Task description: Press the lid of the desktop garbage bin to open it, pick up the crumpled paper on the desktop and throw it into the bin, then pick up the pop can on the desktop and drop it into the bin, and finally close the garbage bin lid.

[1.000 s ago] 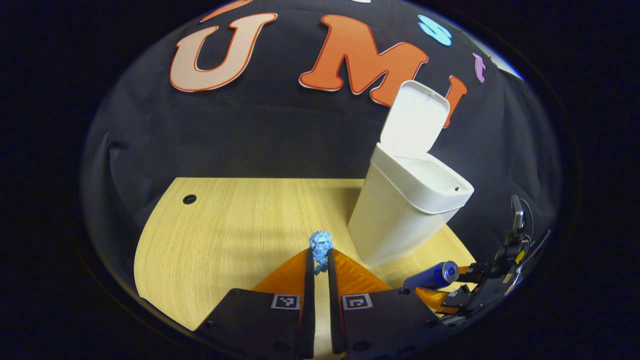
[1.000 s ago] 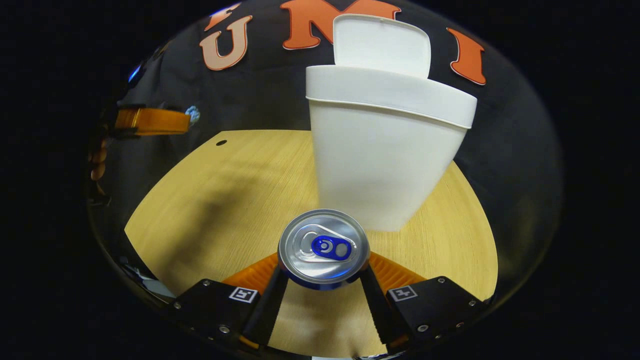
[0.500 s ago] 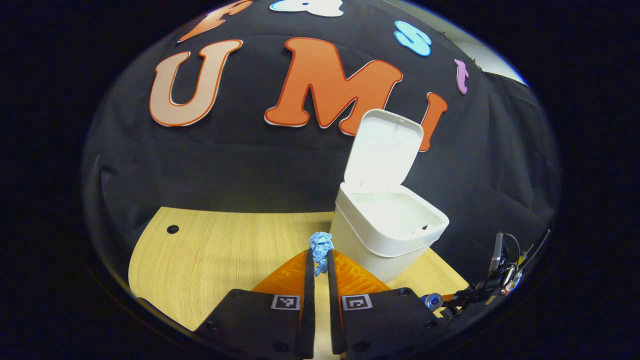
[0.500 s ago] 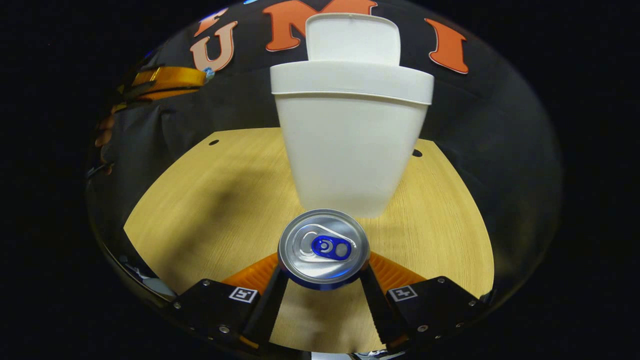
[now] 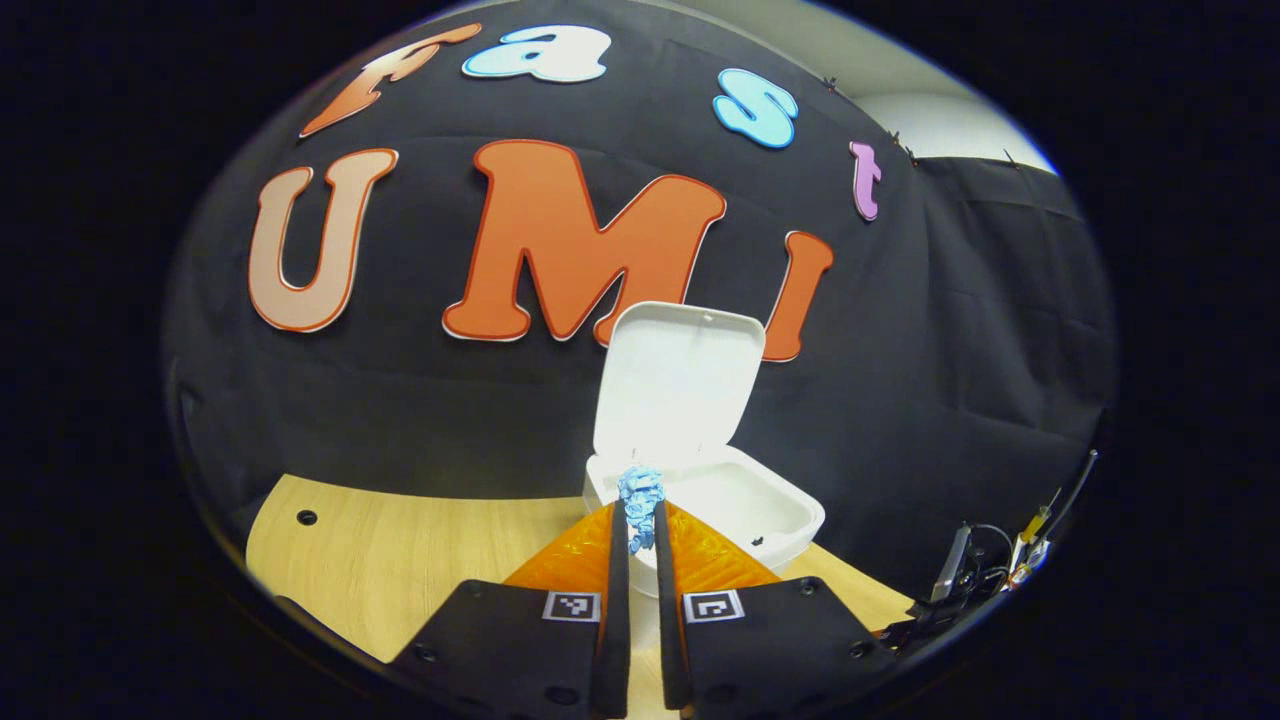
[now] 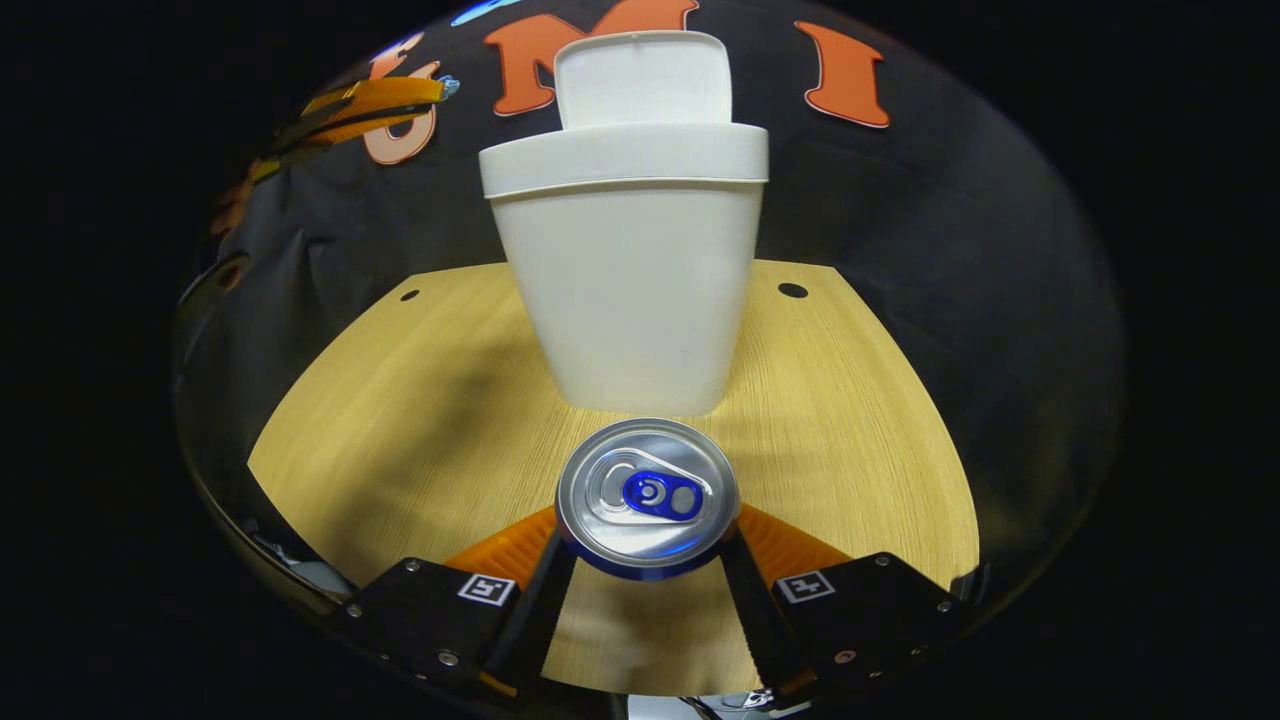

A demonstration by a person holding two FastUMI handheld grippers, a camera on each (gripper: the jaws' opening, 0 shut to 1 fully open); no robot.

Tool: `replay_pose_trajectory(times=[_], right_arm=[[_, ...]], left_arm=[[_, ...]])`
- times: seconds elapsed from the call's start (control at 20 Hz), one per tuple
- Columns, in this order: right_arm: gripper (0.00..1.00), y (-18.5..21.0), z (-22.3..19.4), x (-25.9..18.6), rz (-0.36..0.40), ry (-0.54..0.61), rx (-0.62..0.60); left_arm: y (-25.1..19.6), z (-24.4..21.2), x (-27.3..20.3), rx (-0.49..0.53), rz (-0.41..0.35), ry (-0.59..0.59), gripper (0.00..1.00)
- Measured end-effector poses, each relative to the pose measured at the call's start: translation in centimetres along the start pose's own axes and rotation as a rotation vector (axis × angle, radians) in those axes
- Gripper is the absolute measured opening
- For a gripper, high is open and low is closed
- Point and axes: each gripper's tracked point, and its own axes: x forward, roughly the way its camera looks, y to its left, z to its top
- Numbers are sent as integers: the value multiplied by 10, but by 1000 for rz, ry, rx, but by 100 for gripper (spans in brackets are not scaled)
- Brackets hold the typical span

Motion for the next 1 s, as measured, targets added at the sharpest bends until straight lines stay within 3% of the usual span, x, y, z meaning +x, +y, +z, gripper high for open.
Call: replay_pose_trajectory(times=[0.25, 0.8, 1.0], right_arm=[[80, -3, 2, -2, -10, -17, 15], [80, -3, 4, -3, -20, -30, 62], [80, -4, 8, -4, -36, -43, 71]], left_arm=[[-25, 4, 17, -10, -16, -20, 16], [-46, -31, 48, 69, 12, 28, 16], [-42, -44, 56, 73, 19, 58, 25]])
